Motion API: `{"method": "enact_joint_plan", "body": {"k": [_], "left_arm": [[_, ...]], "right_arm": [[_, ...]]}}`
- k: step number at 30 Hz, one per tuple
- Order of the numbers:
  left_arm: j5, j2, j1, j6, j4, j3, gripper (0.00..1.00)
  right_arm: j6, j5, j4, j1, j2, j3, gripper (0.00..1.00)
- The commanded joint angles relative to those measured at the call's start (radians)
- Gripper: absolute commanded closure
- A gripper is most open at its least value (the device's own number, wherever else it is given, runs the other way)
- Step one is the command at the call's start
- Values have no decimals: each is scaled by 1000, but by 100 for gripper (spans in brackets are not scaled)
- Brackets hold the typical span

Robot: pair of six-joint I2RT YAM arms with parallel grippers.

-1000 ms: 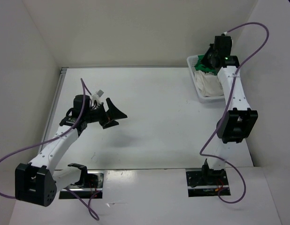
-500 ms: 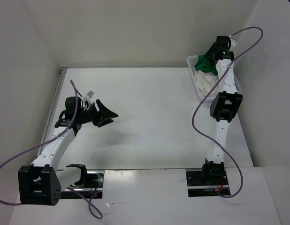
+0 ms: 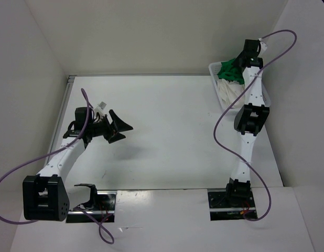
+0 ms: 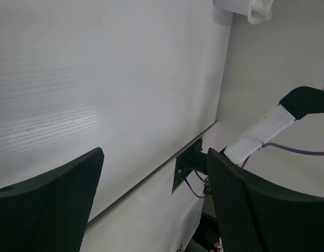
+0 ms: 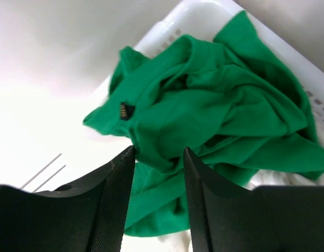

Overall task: Fold and stack the t-shirts
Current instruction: Grab crumpled tshirt from bin with the right arm

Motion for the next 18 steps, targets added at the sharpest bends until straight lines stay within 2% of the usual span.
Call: {"method": "enact_joint_plan", "body": {"k": [1, 5, 7, 9, 10, 12, 13, 14, 17, 18], "left_arm": [[19, 6, 6, 34, 15, 41, 13], [10, 6, 16, 44, 6, 50, 13], [10, 6, 16, 44, 6, 50, 13], [1, 6, 16, 54, -3, 61, 13], [-8, 6, 16, 54, -3, 61, 13], [-8, -3, 16, 54, -3, 61, 13], [-8, -3, 16, 54, -3, 61, 13], [-8, -3, 16, 54, 6, 61, 13], [-8, -12, 16, 54, 6, 52, 13], [-8, -12, 16, 54, 6, 52, 13]], "right_arm": [[23, -50, 69, -13, 17, 78, 54], [23, -78, 57, -13, 28, 79, 60], [23, -78, 47, -13, 28, 79, 69], [23, -78, 47, -13, 28, 79, 71], [12, -88, 47, -13, 28, 79, 70], [12, -88, 47, -22, 6, 69, 56], [0, -88, 56, -22, 6, 56, 44], [0, -88, 56, -22, 6, 42, 40], [0, -99, 56, -22, 15, 33, 38], [0, -108, 56, -22, 28, 33, 42]]}}
